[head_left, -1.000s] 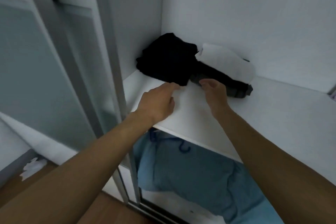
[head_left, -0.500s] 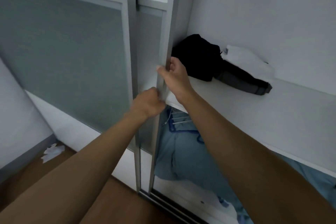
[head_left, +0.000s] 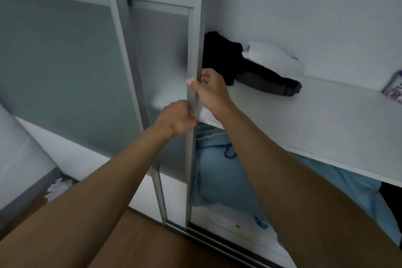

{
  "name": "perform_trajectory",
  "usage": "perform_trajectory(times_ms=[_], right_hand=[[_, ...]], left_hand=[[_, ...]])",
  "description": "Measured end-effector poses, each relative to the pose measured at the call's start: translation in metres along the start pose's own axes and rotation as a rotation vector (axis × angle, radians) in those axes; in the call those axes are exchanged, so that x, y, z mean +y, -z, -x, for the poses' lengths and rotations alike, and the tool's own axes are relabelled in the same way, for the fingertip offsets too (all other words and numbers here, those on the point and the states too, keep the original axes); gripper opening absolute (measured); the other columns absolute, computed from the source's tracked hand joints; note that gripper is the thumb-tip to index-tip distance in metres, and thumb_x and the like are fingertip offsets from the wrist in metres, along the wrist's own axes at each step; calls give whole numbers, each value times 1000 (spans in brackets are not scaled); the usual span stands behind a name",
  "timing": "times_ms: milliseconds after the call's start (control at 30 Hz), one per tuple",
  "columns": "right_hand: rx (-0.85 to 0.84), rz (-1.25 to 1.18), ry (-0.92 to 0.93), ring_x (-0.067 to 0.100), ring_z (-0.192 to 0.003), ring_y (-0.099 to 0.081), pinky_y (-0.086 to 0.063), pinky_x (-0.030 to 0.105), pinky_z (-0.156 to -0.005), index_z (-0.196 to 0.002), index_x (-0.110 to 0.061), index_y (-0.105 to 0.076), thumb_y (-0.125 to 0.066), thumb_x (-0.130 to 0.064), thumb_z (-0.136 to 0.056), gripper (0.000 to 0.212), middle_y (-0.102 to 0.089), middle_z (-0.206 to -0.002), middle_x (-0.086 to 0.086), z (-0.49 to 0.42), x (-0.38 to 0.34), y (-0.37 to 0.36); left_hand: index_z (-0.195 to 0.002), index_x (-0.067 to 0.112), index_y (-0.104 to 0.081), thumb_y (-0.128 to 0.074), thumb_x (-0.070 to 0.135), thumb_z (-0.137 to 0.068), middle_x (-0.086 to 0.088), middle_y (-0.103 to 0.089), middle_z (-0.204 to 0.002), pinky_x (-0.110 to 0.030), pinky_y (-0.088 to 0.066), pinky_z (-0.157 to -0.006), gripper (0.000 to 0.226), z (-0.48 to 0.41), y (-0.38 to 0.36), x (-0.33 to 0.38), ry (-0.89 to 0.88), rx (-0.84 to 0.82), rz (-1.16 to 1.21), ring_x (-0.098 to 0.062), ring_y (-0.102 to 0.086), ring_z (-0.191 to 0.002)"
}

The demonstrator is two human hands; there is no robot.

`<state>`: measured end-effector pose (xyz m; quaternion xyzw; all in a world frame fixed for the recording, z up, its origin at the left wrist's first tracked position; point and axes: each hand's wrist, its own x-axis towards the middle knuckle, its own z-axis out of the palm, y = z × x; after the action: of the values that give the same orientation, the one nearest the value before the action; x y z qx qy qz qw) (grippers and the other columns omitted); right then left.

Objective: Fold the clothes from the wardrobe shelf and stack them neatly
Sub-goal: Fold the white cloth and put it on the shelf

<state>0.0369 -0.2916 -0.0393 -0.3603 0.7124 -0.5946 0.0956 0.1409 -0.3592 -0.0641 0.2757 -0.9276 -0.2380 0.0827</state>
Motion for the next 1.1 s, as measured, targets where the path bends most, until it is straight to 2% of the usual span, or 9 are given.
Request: perform_trajectory(times_ms=[233,333,400,500,600,700,867,1000,1100], right_hand=[[45,65,-8,1,-85,-61,-44,3,-63,-113,-13,-60,-69,-26,-91,27,-65,-96,-8,35,15,82],[74,105,-11,6,-88,-63,-50,13,-71,-110,-16,-61,-68,-26,-91,22,-67,-99,-5,55,20,124],[79,118,-11,3,-87,-63,-50,13,-72,-106,-21,-61,-67,-24,-92,16,-67,-98,-6,69,25,155],[79,121,-8,-13,-82,-60,-46,3,-69,-112,-20,-62,-65,-20,-94,18,-64,-97,-16,89,33,202],[109,167,-25,-15,-86,-58,-43,0,-70,-119,-15,-62,-63,-21,-96,24,-63,-99,-20,109,40,249],[150,210,-46,-10,-91,-60,-45,2,-74,-112,-23,-62,-62,-21,-96,16,-64,-100,-20,131,45,293],[270,281,-113,-1,-76,-62,-47,14,-69,-96,-24,-63,-61,-19,-96,5,-66,-89,-11,166,52,359],[389,515,-172,16,-71,-53,-38,25,-57,-89,-8,-58,-55,-22,-100,18,-56,-75,-1,191,54,400],[489,721,-267,25,-74,-53,-31,30,-61,-78,-7,-53,-53,-29,-100,31,-54,-73,4,208,54,429]], left_hand=[[-91,13,-64,-52,15,-80,-6,-68,-89,-38,-55,-75,17,15,-36,63,-109,-92,-28,-28,-63,-82],[-91,13,-65,-49,13,-81,-5,-68,-89,-41,-56,-77,19,21,-56,93,-168,-158,-3,-26,-63,-83],[-92,15,-64,-48,14,-84,-3,-68,-90,-40,-55,-77,19,24,-72,113,-216,-200,16,-23,-63,-84],[-112,17,-59,-45,18,-94,-2,-65,-109,-28,-49,-75,23,30,-98,138,-305,-299,65,-19,-60,-95],[-137,17,-50,-47,17,-97,-7,-53,-135,-33,-43,-100,40,41,-115,164,-533,-358,-34,-23,-50,-122],[-145,20,-43,-49,14,-93,-4,-46,-147,-41,-39,-107,53,50,-120,190,-718,-232,-158,-23,-43,-132],[-127,12,-61,-60,9,-78,-7,-45,-151,-45,-27,-114,49,55,-109,231,-1080,194,-389,-28,-41,-140],[-134,11,-56,-61,15,-77,-9,-37,-157,-54,-21,-118,58,50,-102,262,-1131,419,-569,-28,-33,-146],[-143,13,-49,-61,16,-78,-10,-28,-162,-59,-18,-118,66,44,-110,282,-1148,510,-697,-28,-24,-150]])
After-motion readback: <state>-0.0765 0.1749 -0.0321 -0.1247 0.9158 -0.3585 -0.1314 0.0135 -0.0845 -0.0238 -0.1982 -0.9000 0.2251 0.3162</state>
